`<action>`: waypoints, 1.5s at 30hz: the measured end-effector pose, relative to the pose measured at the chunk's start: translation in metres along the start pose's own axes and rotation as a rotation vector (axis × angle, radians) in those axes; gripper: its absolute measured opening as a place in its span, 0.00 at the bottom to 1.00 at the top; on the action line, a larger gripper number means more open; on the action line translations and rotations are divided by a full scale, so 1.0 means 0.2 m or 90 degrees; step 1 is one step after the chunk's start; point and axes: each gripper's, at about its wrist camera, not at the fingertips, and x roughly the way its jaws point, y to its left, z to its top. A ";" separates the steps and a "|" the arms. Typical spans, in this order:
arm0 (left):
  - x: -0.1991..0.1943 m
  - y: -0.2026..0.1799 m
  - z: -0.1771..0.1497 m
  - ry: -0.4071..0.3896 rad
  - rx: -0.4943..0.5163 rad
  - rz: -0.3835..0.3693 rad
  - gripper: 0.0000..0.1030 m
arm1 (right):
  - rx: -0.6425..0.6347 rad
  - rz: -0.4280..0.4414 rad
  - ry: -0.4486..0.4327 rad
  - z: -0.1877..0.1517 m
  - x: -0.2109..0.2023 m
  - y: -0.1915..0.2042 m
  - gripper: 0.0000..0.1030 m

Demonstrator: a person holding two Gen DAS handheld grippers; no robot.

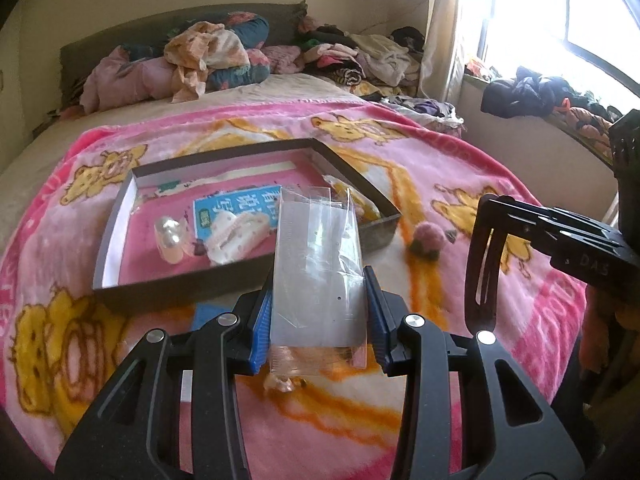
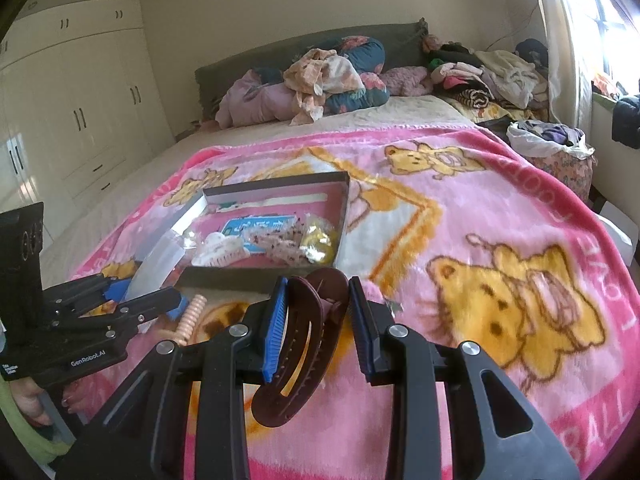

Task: Organize jewelry
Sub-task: 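Carry the clear bag with the left tool over the box while the right tool carries the claw clip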

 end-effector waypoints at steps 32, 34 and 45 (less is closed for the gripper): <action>0.28 0.27 0.29 -0.003 -0.015 0.057 0.31 | 0.011 0.022 -0.002 0.38 0.42 0.04 0.28; 0.31 0.29 0.31 0.000 -0.018 0.058 0.31 | 0.011 0.022 0.001 0.39 0.46 0.04 0.28; 0.48 0.34 0.32 0.031 -0.020 0.061 0.31 | 0.015 0.021 0.031 0.38 0.66 0.02 0.28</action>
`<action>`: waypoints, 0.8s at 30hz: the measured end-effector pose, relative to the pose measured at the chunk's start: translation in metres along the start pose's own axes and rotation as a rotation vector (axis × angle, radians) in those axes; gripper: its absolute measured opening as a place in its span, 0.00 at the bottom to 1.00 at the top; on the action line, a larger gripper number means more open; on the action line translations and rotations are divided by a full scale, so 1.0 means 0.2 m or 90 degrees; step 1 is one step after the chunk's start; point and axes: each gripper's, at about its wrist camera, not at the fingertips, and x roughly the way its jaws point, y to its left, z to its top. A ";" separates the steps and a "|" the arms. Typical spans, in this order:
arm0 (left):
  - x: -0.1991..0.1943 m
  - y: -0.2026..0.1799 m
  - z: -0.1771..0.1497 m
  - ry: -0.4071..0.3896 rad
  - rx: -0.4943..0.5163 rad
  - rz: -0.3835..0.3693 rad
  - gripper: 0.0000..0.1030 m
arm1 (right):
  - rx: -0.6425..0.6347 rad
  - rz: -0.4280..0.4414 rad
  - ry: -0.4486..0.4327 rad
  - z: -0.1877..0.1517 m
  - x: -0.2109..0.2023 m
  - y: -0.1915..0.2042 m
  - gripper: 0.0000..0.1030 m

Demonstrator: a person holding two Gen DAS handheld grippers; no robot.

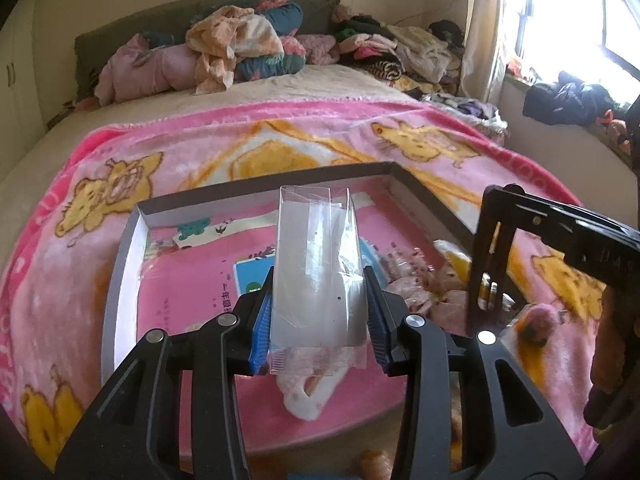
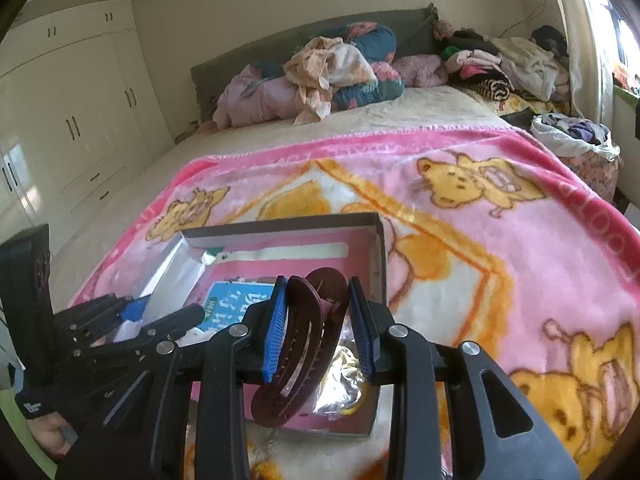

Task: Organize jewelry
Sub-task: 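Carry the clear bag with the left tool over the box while the right tool carries the claw clip, then open the left tool to drop the clear bag in the box while the right tool drops the claw clip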

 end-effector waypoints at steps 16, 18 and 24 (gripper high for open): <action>0.17 0.05 0.03 0.048 -0.012 -0.014 0.31 | -0.029 -0.028 0.019 -0.05 0.20 -0.03 0.28; 0.19 0.06 0.02 0.054 -0.015 -0.012 0.31 | -0.040 -0.042 0.014 -0.06 0.22 -0.02 0.29; 0.23 0.08 0.00 0.068 -0.024 -0.025 0.31 | -0.023 -0.051 0.020 -0.06 0.26 -0.05 0.33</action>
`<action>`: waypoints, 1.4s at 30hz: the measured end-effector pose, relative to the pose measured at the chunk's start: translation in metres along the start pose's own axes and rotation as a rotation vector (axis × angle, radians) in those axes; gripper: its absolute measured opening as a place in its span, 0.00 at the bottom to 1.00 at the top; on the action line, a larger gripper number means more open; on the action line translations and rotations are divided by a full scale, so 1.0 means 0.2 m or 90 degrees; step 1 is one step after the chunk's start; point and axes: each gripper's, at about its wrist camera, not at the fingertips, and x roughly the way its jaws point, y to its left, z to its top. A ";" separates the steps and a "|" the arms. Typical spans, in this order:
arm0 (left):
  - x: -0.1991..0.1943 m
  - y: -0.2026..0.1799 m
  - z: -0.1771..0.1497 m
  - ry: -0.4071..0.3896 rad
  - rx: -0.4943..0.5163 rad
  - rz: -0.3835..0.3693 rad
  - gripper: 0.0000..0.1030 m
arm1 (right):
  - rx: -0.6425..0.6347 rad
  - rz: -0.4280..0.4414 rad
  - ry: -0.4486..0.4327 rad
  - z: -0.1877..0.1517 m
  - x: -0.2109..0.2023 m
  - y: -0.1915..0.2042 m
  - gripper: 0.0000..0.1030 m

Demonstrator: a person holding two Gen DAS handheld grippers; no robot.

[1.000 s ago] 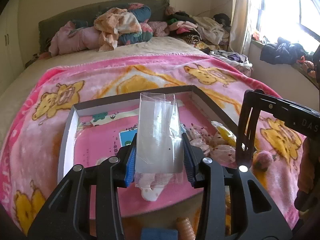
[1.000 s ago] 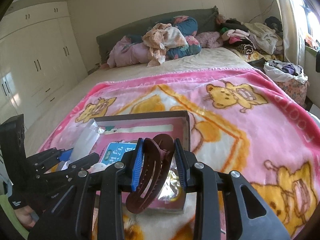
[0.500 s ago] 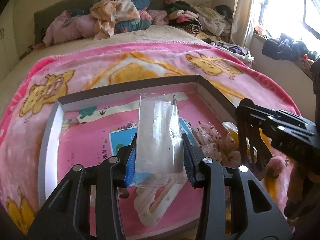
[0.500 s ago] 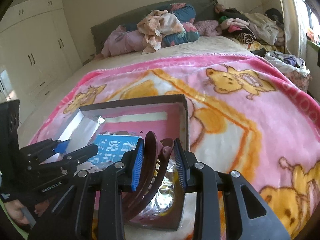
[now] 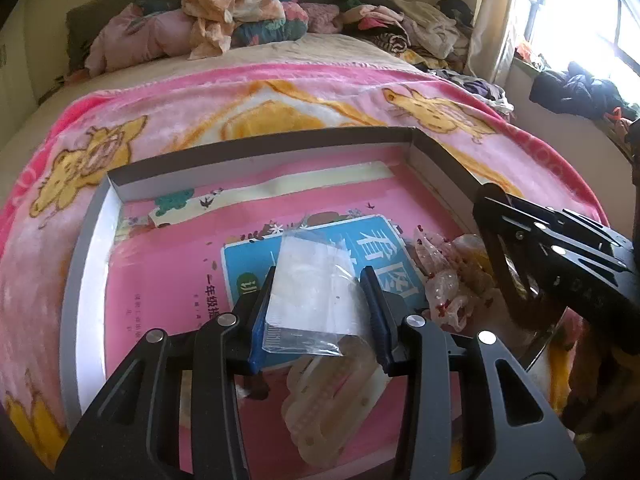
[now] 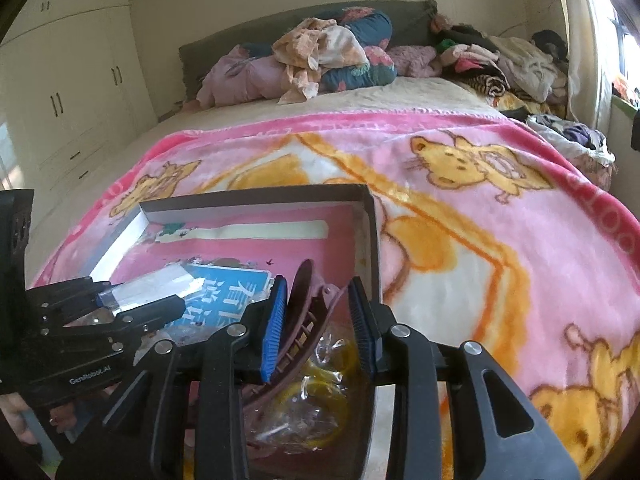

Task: Organize jewelry
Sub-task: 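Open the left tool to drop the clear bag in the box while the right tool drops the claw clip, then withdraw both open tools from the box toward the earring card and spring hair tie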

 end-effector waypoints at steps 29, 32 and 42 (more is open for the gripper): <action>-0.23 0.06 -0.06 -0.051 -0.043 0.004 0.66 | 0.049 -0.029 -0.084 -0.02 -0.31 -0.05 0.86; -0.27 0.06 -0.08 -0.056 -0.048 0.012 0.72 | 0.046 -0.032 -0.088 -0.02 -0.36 -0.04 0.87; -0.44 0.06 -0.13 -0.101 -0.062 0.029 0.89 | 0.042 -0.044 -0.106 -0.05 -0.51 -0.03 0.90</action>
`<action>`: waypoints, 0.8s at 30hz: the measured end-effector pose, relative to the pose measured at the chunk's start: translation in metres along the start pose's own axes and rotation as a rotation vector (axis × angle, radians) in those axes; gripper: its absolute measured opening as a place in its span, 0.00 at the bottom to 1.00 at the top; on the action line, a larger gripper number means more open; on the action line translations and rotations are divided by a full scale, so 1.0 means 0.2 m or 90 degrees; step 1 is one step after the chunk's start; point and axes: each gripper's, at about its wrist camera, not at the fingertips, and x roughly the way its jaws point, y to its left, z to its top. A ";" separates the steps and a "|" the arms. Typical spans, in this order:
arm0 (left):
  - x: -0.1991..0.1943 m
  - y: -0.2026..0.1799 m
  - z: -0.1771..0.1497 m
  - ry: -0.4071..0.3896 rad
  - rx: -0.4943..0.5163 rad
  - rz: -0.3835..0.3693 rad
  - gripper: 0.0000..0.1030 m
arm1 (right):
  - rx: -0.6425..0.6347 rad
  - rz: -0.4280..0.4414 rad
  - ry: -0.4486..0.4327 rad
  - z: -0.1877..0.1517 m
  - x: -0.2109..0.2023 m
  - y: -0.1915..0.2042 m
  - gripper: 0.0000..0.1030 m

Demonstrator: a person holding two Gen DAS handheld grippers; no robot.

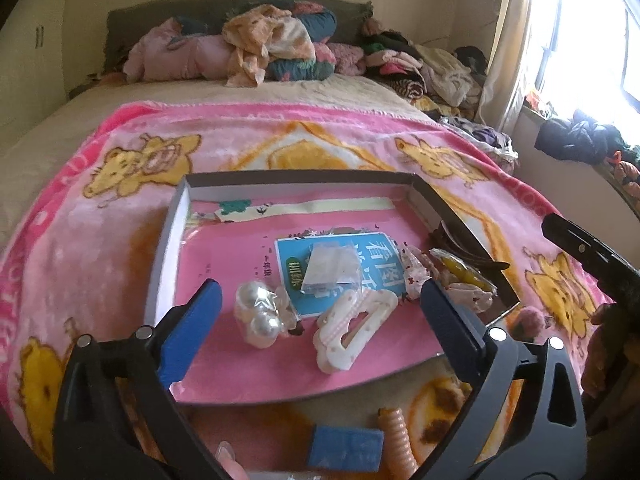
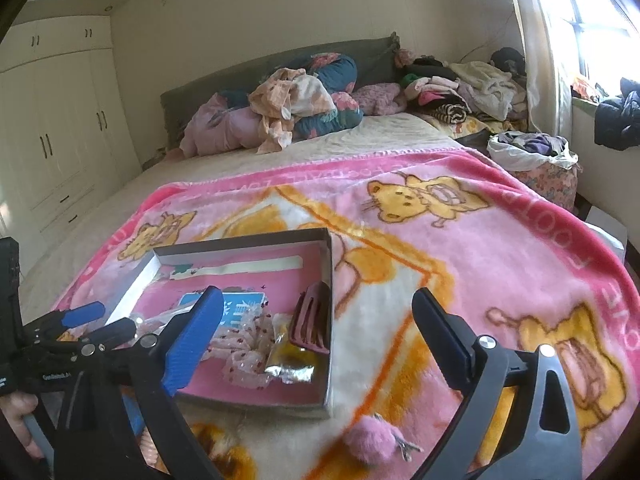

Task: Organize jewelry
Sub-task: 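Withdraw both open tools from the box toward the earring card and spring hair tie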

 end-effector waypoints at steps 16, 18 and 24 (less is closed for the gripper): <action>-0.27 0.00 -0.09 -0.035 0.008 0.020 0.89 | -0.015 -0.009 0.008 -0.15 -0.26 0.01 0.91; -0.30 0.00 -0.12 -0.037 0.010 0.024 0.89 | -0.019 -0.007 0.010 -0.18 -0.28 0.02 0.91; -0.35 -0.02 -0.20 -0.035 0.011 0.022 0.89 | -0.031 -0.006 0.016 -0.25 -0.36 0.03 0.91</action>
